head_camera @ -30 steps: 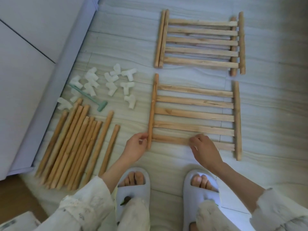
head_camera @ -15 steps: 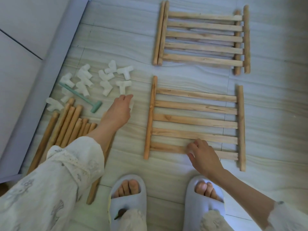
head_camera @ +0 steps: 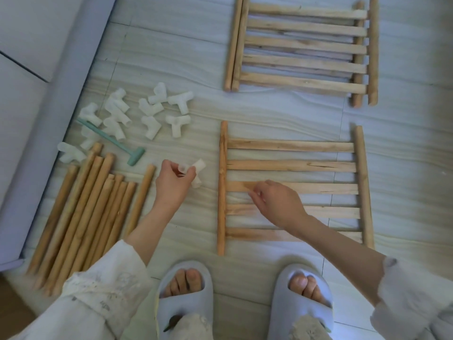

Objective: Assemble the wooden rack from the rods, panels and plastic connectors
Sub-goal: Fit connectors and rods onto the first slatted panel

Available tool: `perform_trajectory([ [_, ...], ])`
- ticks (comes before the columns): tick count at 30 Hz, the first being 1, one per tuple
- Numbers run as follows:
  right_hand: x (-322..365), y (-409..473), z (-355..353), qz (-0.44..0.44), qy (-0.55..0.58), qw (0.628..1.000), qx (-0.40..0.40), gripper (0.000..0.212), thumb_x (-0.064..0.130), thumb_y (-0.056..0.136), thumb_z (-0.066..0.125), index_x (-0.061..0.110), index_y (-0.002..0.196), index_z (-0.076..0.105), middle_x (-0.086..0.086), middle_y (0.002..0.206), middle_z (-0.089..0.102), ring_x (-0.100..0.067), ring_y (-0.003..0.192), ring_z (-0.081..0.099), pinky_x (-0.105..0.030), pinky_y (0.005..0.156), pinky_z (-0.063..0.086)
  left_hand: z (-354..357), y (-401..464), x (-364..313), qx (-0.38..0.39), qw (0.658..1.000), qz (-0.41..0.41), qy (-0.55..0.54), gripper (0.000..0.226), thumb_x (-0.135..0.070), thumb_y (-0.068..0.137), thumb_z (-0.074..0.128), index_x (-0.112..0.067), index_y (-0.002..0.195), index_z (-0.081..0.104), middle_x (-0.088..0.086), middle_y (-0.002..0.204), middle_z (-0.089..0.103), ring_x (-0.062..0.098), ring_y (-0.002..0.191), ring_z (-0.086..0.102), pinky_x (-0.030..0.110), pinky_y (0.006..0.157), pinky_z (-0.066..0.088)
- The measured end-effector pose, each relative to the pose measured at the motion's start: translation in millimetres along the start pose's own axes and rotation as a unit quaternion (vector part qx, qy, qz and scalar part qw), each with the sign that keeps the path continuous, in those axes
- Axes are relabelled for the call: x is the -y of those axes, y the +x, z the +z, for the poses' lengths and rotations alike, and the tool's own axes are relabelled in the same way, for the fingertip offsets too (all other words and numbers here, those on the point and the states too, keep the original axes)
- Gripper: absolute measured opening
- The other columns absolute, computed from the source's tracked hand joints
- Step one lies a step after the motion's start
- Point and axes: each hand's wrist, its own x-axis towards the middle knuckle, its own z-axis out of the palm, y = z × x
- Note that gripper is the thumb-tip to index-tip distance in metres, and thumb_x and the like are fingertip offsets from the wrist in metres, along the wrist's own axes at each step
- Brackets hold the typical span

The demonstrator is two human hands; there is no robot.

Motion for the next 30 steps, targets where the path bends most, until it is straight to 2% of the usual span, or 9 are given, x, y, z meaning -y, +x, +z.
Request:
perform_trajectory([
  [2, 16.6, 15.4, 2.9, -0.014, 0.016, 0.999, 0.027, 0.034, 0.039, 0.099, 0.038, 0.012, 0.104, 0.058, -0.005, 0.100, 0.059, -0.026, 0.091, 0.058, -0.030, 0.064, 0.039, 0.5, -0.3, 0.5, 0.012, 0.999, -0.020, -0.037, 0.018, -0.021, 0.085, 0.064, -0.019, 0.087, 0.046, 0.004, 0.093, 0.058, 0.021, 0.074, 0.058, 0.029, 0.067, 0.049],
  [4, 30.9, 26.8, 8.0, -0.023, 0.001, 0.998, 0.055, 0.037, 0.043, 0.098, 0.038, 0.012, 0.107, 0.055, -0.006, 0.104, 0.059, -0.027, 0.096, 0.058, -0.031, 0.067, 0.039, 0.0, -0.2, 0.7, 0.024, 0.998, -0.026, -0.059, 0.017, -0.017, 0.086, 0.063, -0.016, 0.099, 0.052, 0.005, 0.101, 0.058, 0.020, 0.077, 0.058, 0.022, 0.062, 0.047],
  [9, 54.5, 50.3, 15.6, 0.010, -0.093, 0.993, 0.077, 0.054, 0.060, 0.091, 0.040, 0.010, 0.107, 0.052, -0.006, 0.100, 0.066, -0.026, 0.091, 0.063, -0.031, 0.063, 0.039, -3.8, -0.6, 1.7, 0.027, 0.997, -0.027, -0.071, 0.015, -0.016, 0.087, 0.062, -0.018, 0.101, 0.057, -0.003, 0.092, 0.058, 0.015, 0.081, 0.055, 0.026, 0.070, 0.047],
  [12, 63.3, 60.3, 17.3, 0.053, -0.086, 0.992, 0.079, 0.043, 0.045, 0.093, 0.046, 0.006, 0.110, 0.049, -0.008, 0.100, 0.066, -0.028, 0.090, 0.063, -0.030, 0.060, 0.036, -5.0, -2.3, 2.1, 0.028, 0.996, -0.030, -0.075, 0.016, -0.019, 0.087, 0.062, -0.019, 0.103, 0.058, -0.005, 0.092, 0.059, 0.012, 0.081, 0.054, 0.026, 0.071, 0.046],
  [15, 64.1, 54.7, 20.5, 0.093, -0.035, 0.992, 0.076, 0.032, 0.032, 0.091, 0.048, 0.006, 0.109, 0.047, -0.011, 0.104, 0.065, -0.031, 0.093, 0.062, -0.031, 0.063, 0.036, -6.8, -3.9, 1.9, 0.043, 0.995, -0.024, -0.087, 0.015, -0.020, 0.088, 0.061, -0.017, 0.103, 0.059, -0.006, 0.088, 0.059, 0.008, 0.074, 0.053, 0.021, 0.064, 0.044],
  [20, 47.7, 31.5, 4.3, 0.081, 0.005, 0.995, 0.061, 0.027, 0.031, 0.088, 0.049, 0.010, 0.105, 0.045, -0.010, 0.100, 0.064, -0.034, 0.093, 0.060, -0.033, 0.066, 0.035, -14.9, -2.1, 2.5, 0.065, 0.992, -0.011, -0.106, 0.014, -0.021, 0.091, 0.058, -0.018, 0.105, 0.057, -0.004, 0.085, 0.060, 0.008, 0.072, 0.056, 0.020, 0.061, 0.044],
  [24, 36.7, 12.8, -15.3, 0.058, 0.038, 0.994, 0.082, 0.019, 0.033, 0.085, 0.052, 0.017, 0.088, 0.041, -0.002, 0.079, 0.056, -0.030, 0.080, 0.056, -0.031, 0.062, 0.034, -16.5, 0.5, -3.2, 0.075, 0.988, -0.017, -0.137, 0.021, -0.008, 0.091, 0.057, -0.014, 0.110, 0.052, -0.007, 0.094, 0.052, 0.006, 0.080, 0.055, 0.017, 0.064, 0.052],
  [28, 30.4, 0.0, -18.8, 0.030, 0.024, 0.992, 0.122, 0.022, 0.033, 0.082, 0.056, 0.018, 0.084, 0.040, -0.003, 0.079, 0.058, -0.027, 0.075, 0.054, -0.030, 0.061, 0.036, -15.4, 0.5, -4.4, 0.116, 0.985, -0.030, -0.123, 0.016, -0.007, 0.090, 0.058, -0.011, 0.106, 0.055, -0.005, 0.090, 0.053, 0.011, 0.081, 0.054, 0.026, 0.073, 0.051],
  [30, 29.8, -2.4, -18.5, 0.018, 0.019, 0.989, 0.144, 0.025, 0.034, 0.081, 0.057, 0.022, 0.076, 0.036, -0.002, 0.077, 0.056, -0.024, 0.072, 0.051, -0.029, 0.060, 0.035, -13.9, -0.3, -3.4, 0.148, 0.975, -0.049, -0.155, 0.011, -0.008, 0.091, 0.057, -0.015, 0.099, 0.060, -0.001, 0.088, 0.055, 0.013, 0.080, 0.052, 0.028, 0.072, 0.046],
])
